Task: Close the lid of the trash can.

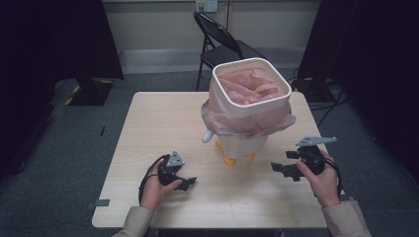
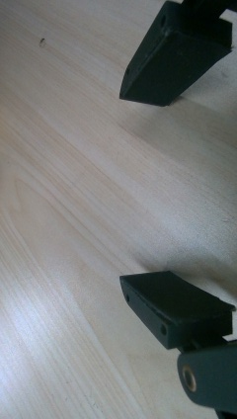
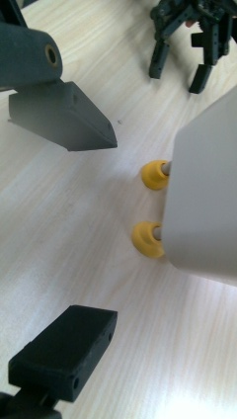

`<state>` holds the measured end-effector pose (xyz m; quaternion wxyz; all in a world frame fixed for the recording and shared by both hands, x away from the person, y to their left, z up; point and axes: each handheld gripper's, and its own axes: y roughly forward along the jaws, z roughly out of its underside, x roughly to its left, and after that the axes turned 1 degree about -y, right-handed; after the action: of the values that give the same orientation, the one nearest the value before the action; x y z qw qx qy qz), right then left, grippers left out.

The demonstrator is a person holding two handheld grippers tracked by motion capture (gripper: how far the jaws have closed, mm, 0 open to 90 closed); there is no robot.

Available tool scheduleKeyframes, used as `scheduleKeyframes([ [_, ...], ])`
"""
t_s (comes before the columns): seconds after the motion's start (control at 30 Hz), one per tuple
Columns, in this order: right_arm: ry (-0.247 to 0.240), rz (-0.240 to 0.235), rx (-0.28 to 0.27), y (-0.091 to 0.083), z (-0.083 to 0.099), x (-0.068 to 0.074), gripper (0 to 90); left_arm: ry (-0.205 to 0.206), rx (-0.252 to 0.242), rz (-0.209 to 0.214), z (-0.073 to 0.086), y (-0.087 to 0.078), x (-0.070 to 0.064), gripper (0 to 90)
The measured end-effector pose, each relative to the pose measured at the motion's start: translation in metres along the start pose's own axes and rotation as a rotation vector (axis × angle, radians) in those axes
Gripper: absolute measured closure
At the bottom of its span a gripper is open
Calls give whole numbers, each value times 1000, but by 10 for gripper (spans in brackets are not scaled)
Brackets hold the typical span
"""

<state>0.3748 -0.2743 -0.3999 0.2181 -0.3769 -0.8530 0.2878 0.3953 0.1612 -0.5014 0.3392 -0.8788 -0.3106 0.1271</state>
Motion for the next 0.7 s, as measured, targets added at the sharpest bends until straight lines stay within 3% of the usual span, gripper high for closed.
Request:
scheduleKeyframes([
  [0.7, 41, 9, 24, 5, 29, -11, 176, 0, 0, 0, 0, 0, 0, 128],
])
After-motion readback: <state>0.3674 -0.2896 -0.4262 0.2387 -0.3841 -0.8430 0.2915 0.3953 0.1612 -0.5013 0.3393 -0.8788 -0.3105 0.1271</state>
